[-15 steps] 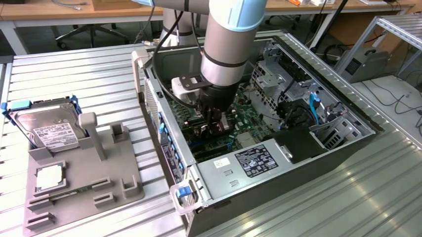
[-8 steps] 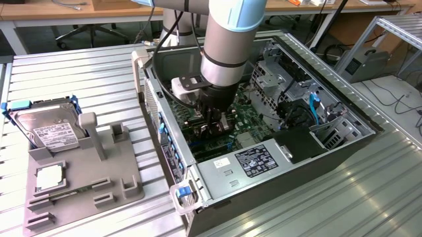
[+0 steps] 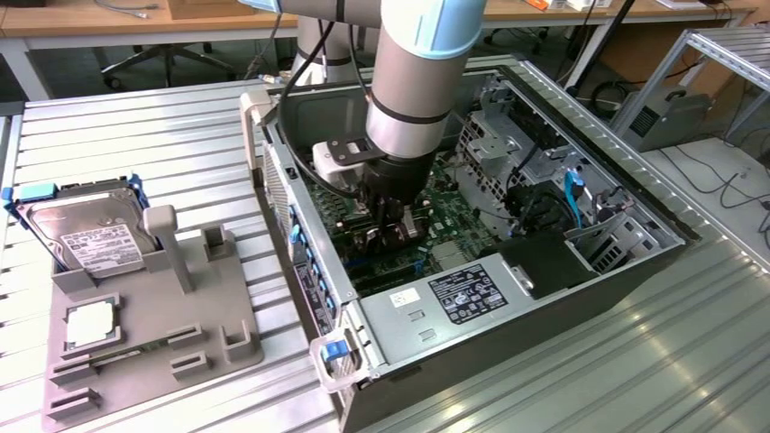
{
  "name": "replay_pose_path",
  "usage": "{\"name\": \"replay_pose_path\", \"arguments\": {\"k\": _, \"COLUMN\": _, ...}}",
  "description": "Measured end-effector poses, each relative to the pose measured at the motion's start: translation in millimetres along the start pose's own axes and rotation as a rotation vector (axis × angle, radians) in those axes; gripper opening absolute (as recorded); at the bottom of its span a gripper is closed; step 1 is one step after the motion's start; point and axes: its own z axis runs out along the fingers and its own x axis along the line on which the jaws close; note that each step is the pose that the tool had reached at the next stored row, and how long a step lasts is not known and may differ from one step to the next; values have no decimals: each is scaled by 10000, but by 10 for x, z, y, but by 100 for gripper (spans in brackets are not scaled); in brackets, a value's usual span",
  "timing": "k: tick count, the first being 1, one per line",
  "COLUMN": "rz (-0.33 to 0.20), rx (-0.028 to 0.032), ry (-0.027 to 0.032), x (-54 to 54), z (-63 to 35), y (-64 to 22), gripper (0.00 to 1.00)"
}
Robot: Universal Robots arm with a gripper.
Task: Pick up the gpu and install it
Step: 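Insert the gpu into the slot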
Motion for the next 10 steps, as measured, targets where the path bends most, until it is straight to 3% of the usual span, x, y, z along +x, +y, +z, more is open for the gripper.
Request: {"name": "replay_pose_path", "arguments": {"k": 10, "rz": 1, "rx": -7, "ry": 10, "x": 1, "z": -4, "y": 1, "gripper": 27}}
